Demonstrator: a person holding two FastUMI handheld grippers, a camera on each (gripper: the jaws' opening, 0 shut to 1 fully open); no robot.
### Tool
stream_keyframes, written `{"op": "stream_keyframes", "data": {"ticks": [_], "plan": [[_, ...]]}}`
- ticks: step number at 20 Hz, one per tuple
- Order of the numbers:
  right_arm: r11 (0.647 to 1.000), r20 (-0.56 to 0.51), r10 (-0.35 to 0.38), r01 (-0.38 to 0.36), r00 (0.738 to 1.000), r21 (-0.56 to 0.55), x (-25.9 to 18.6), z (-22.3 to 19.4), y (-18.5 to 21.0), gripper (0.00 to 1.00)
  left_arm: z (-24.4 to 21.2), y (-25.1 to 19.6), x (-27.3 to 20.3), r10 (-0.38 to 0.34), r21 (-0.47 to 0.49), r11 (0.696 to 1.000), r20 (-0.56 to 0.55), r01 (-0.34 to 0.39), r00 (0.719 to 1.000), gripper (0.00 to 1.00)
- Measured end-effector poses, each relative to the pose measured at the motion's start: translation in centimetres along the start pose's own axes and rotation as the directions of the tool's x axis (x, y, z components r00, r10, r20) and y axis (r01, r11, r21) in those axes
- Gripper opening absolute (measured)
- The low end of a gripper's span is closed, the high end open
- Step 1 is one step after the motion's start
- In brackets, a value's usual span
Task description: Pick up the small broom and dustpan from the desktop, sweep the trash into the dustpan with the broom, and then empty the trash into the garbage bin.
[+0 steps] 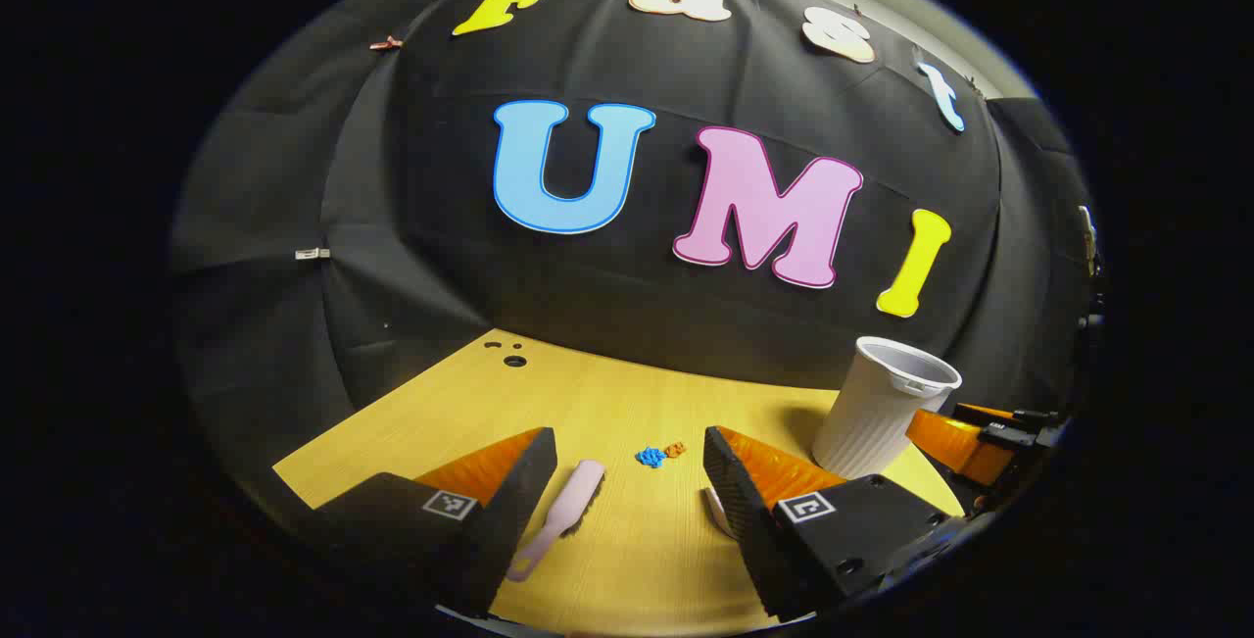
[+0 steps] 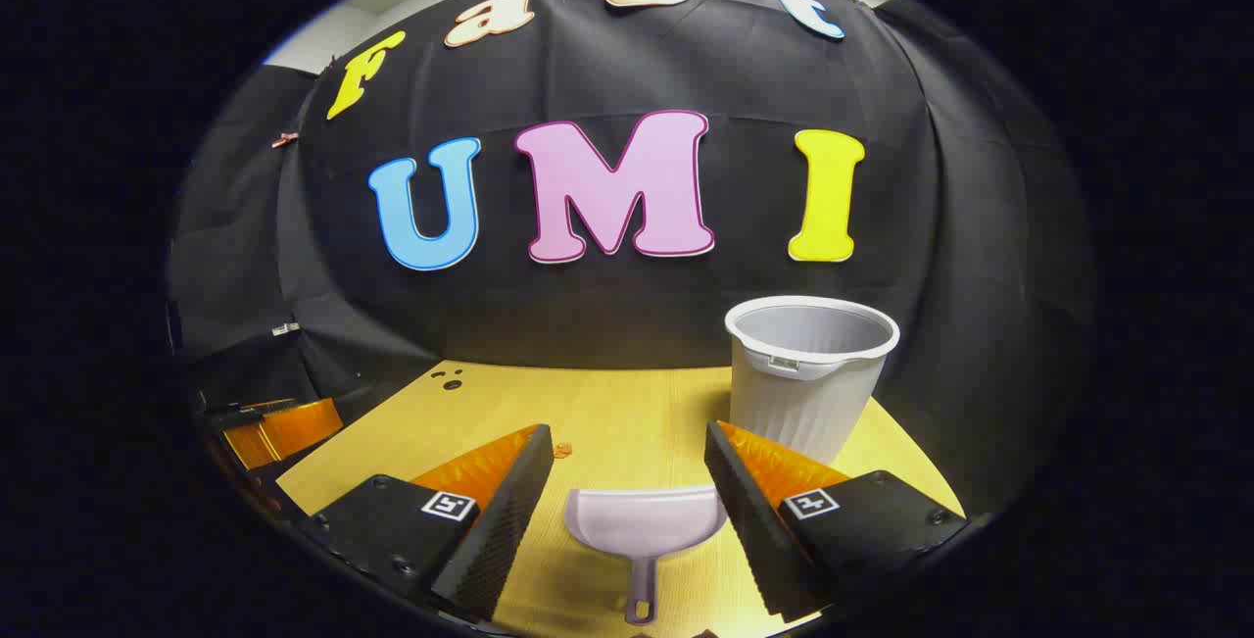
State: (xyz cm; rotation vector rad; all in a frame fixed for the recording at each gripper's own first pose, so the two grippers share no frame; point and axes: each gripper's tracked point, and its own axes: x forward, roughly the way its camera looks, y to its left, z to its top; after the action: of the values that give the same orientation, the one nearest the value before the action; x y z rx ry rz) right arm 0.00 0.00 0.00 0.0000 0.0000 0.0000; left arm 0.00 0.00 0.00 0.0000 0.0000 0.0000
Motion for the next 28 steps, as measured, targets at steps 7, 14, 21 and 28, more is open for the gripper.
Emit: {"op": "stream_keyframes", "data": {"ticks": [7,14,21,28], "plan": [[1.0,-0.012,0.007,-0.007,1.0,-0.012,0.7,-0.1,-0.1,0.98,0.4,-0.7,0.7,-0.013,0.028,1.0,0.017,0.013,1.0,0.95],[0.998,-0.022,0.052,-0.052,0.998,-0.037,1.2,-0.4,0.9,0.98,-0.9,0.1,1.6,0.008,0.033,0.999,-0.036,-0.007,0.999,0.96],[0.998,-0.048,0.054,-0.055,0.997,-0.025,1.7,-0.9,0.7,0.98,-1.8,0.6,2.0,-0.047,0.032,0.998,-0.075,0.049,0.996,0.95],[0.999,-0.094,0.036,-0.035,0.995,0.006,2.6,-2.1,-0.2,0.98,-4.4,3.2,4.9,-0.071,0.028,0.996,-0.221,0.079,0.973,0.95]]}}
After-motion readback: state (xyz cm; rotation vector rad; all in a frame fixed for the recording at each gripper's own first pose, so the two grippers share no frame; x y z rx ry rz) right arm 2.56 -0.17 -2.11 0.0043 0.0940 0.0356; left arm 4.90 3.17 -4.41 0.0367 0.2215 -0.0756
